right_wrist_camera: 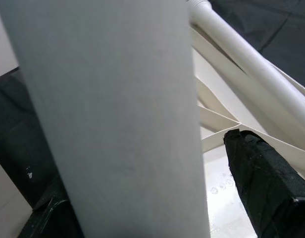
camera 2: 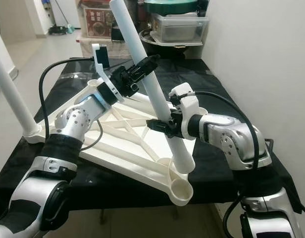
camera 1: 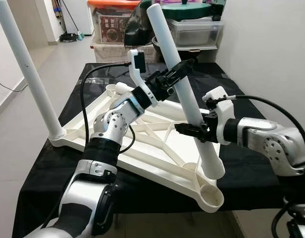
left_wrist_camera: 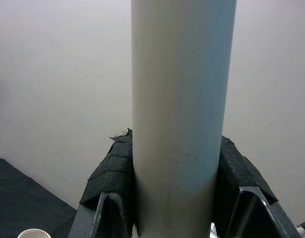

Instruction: Building children table

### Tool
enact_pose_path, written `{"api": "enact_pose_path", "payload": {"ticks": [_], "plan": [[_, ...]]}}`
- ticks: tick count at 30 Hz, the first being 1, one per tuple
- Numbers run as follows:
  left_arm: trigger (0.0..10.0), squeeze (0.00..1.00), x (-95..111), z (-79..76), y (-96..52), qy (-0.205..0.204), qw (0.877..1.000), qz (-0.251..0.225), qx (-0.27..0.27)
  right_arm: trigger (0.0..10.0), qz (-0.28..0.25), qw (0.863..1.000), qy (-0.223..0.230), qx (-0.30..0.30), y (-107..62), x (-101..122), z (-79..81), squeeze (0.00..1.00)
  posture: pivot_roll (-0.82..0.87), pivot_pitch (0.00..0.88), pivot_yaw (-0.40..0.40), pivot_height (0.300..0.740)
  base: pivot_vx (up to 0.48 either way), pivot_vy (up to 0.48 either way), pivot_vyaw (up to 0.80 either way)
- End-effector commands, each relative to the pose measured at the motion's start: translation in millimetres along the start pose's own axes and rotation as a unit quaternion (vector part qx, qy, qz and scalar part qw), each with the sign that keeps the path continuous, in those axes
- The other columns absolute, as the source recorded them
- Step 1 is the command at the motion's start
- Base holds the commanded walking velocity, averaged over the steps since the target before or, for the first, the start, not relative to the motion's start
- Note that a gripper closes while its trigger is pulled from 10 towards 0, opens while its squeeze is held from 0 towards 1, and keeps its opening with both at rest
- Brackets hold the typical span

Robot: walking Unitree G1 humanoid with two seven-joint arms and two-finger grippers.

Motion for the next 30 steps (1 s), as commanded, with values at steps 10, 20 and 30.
{"api": "enact_pose_path", "payload": {"ticks": [10,20,30], "plan": [[10.0,0.0,3,-3.3,5.7,0.001,1.0,-0.013,-0.013,10.0,0.009,1.0,-0.02,0.009,9.3,-1,10.3,0.0,0.03,0.0,-0.026,0.74,0.0,0.0,0.0],[10.0,0.0,10,1.5,5.6,0.015,1.0,-0.018,-0.004,10.0,0.002,0.999,-0.032,0.016,11.0,3,15.8,0.0,0.04,0.0,-0.029,0.74,0.0,0.0,0.0],[10.0,0.0,16,2.9,6.5,0.021,0.999,-0.025,-0.002,10.0,-0.001,1.0,-0.016,0.003,15.8,-2,15.7,0.0,0.04,0.0,-0.027,0.74,0.0,0.0,0.0]]}}
Point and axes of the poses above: a point about 5 cm out from each wrist's last joint towards the gripper, its own y axis pointing out of the wrist towards the gripper, its own x axis along the axis of the wrist's last joint, z = x × y, the point moved 2 cm from there along y, pointing out of the wrist towards the gripper, and after that the axes turned 11 degrees about y, right-handed, at the moved point
